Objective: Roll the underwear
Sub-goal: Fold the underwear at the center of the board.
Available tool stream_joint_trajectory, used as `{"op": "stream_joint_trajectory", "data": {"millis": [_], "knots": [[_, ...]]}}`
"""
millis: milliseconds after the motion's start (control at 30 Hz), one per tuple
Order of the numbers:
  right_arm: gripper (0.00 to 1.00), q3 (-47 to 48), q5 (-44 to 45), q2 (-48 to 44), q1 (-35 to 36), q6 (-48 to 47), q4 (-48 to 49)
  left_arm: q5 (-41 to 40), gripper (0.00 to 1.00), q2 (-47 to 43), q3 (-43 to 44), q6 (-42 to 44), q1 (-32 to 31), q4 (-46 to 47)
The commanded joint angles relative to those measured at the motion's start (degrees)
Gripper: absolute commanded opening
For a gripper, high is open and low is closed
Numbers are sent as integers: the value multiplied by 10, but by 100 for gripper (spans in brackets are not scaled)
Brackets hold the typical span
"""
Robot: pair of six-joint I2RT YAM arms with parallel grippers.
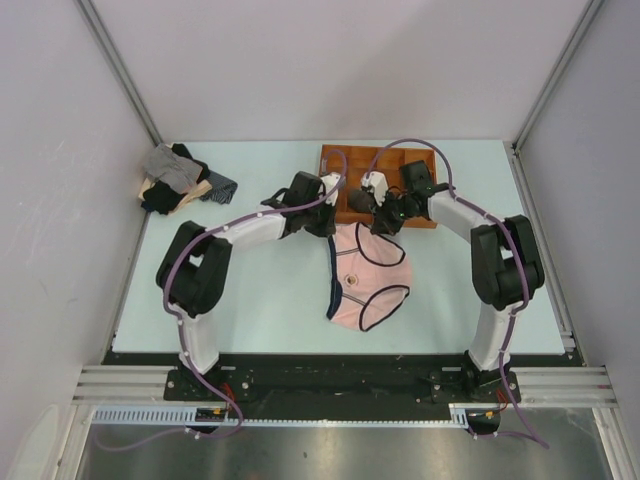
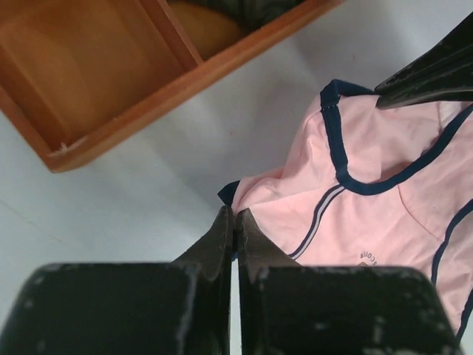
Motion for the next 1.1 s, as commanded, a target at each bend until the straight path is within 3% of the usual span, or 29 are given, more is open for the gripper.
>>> {"op": "stream_joint_trajectory", "data": {"millis": [0, 333, 567, 833, 1067], "knots": [[0, 18, -45, -48, -13, -11, 18, -28, 2, -59, 7, 50, -1, 43], [0, -25, -130, -122, -28, -29, 1, -70, 3, -141, -72, 106, -41, 65], [0, -117, -144, -197, -24, -77, -24, -160, 1, -226, -180, 120, -96, 111], [0, -178, -161, -255, 1, -155, -96, -193, 0, -312, -251, 137, -145, 103], [0, -220, -144, -264, 30, -181, -106, -216, 0, -324, -292, 110, -205, 70]]}}
